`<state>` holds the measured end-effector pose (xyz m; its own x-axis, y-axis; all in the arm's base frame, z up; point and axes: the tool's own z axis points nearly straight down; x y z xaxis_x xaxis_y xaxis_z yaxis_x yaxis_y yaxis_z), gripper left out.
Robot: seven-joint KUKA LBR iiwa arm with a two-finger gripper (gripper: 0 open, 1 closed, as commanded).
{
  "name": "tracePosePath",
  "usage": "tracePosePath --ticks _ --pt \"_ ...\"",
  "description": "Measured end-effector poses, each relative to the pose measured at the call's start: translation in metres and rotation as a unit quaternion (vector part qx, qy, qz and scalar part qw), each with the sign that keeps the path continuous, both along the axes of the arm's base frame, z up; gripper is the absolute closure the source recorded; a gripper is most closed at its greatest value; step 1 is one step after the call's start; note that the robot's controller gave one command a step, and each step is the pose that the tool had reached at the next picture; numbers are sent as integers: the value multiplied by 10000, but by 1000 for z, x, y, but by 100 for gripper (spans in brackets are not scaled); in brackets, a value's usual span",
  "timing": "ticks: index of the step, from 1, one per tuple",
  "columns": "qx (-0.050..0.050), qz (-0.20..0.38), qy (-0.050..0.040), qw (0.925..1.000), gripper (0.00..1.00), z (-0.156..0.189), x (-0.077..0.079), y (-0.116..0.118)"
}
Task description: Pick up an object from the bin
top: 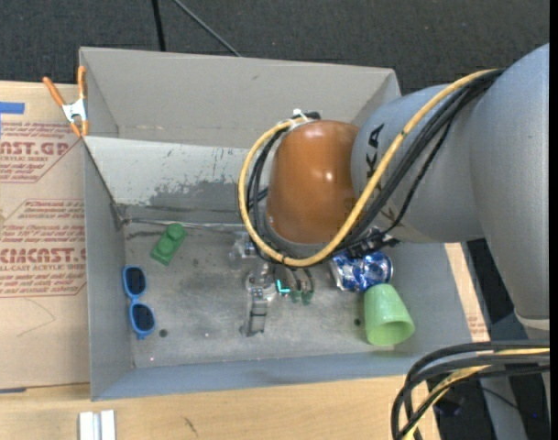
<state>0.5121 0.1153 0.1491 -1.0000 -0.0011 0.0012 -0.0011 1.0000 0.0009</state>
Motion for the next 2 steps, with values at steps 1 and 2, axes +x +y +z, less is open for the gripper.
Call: tracePosePath --ticks 1,2 --pt "-4 -1673 21 9859 0 -62 -3 51" --pt "-15 -1370 -44 9906 0 12 6 -24"
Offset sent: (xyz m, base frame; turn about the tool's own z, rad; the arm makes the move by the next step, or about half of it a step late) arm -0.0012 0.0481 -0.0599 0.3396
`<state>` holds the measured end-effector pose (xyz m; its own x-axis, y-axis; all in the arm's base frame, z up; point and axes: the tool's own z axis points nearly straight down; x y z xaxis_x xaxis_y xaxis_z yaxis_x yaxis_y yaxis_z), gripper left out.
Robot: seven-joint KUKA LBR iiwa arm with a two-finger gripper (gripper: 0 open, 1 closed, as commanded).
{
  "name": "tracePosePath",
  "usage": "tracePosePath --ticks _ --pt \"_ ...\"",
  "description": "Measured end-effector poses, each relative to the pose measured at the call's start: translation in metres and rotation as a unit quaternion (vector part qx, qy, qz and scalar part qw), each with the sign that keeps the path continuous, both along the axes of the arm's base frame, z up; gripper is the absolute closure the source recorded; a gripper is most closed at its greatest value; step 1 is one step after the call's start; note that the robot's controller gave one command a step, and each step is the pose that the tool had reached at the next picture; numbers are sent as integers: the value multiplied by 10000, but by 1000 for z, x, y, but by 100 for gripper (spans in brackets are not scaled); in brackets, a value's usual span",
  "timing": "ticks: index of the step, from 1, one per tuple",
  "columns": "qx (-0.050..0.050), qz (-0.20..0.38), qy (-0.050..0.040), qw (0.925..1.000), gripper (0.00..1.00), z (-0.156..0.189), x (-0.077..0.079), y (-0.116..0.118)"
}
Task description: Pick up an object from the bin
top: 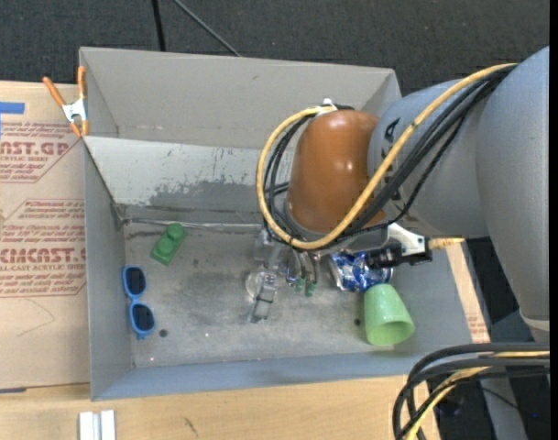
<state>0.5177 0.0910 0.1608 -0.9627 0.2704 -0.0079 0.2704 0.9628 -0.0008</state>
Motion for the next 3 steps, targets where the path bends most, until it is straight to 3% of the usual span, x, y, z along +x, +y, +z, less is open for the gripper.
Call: tracePosePath --ticks 1,2,3 --pt "13 -963 45 9953 0 -58 30 -24" --pt "6 648 33 9979 0 -76 50 -46" --pt "4 3477 37 9376 0 -91 43 -44"
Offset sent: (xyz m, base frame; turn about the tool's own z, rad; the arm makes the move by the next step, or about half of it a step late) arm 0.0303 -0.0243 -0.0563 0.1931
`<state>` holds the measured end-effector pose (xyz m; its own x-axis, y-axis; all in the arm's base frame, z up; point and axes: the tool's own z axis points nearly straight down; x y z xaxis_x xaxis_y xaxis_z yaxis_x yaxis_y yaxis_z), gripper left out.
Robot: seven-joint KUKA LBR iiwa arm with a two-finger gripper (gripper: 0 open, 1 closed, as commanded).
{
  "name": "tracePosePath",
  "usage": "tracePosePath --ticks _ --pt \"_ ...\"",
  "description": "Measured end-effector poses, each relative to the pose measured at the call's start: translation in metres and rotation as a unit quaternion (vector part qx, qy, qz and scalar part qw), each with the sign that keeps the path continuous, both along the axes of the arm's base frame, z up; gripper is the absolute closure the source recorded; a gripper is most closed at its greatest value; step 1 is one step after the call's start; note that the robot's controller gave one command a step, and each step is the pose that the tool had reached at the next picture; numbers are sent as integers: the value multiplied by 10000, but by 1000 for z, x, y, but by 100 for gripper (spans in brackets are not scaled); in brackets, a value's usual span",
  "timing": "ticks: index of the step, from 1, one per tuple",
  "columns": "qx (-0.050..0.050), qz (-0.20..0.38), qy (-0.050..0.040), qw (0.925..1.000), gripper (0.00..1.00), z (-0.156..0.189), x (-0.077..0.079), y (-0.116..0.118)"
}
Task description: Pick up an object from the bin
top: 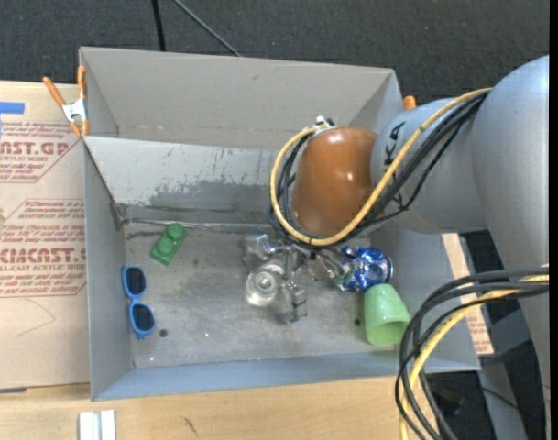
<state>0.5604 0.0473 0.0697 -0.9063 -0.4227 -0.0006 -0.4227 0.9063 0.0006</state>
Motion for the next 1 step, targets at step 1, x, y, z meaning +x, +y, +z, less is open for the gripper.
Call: tracePosePath --ticks 1 --pt "7 -12 -5 10000 100 1 1 0"
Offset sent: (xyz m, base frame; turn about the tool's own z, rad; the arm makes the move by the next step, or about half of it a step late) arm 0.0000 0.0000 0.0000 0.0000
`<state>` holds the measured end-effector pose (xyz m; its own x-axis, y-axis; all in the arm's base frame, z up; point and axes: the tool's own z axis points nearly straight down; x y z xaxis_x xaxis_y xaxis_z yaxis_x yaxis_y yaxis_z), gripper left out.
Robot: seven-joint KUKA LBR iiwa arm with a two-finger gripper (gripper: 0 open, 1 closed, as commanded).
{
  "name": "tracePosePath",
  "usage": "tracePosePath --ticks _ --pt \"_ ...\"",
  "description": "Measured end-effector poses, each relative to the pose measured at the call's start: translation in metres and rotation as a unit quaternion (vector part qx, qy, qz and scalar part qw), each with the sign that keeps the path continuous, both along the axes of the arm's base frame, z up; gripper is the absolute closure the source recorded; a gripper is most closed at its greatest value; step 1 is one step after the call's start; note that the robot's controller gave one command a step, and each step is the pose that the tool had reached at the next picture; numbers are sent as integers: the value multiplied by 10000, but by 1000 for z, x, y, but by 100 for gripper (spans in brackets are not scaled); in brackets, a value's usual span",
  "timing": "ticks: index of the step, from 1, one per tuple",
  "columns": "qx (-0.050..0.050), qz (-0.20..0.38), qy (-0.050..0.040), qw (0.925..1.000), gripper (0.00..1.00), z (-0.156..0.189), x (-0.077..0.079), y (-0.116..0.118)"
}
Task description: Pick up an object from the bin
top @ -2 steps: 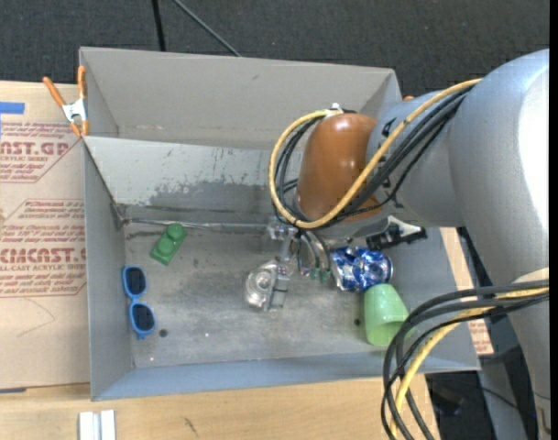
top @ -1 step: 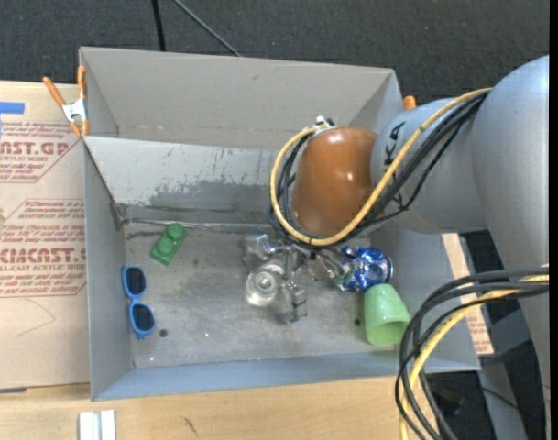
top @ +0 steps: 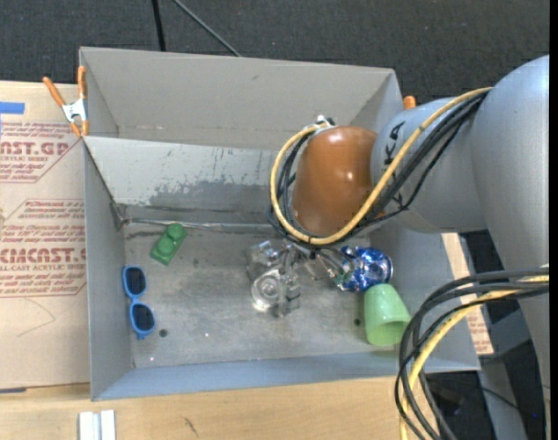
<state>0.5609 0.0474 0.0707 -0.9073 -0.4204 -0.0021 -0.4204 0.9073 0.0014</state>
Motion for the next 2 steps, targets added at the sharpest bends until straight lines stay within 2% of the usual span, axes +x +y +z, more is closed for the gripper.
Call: tracePosePath --ticks 1,2 --pt "-2 130 -42 9999 100 105 -6 13" --pt "-8 129 -23 9999 100 143 -11 -2"
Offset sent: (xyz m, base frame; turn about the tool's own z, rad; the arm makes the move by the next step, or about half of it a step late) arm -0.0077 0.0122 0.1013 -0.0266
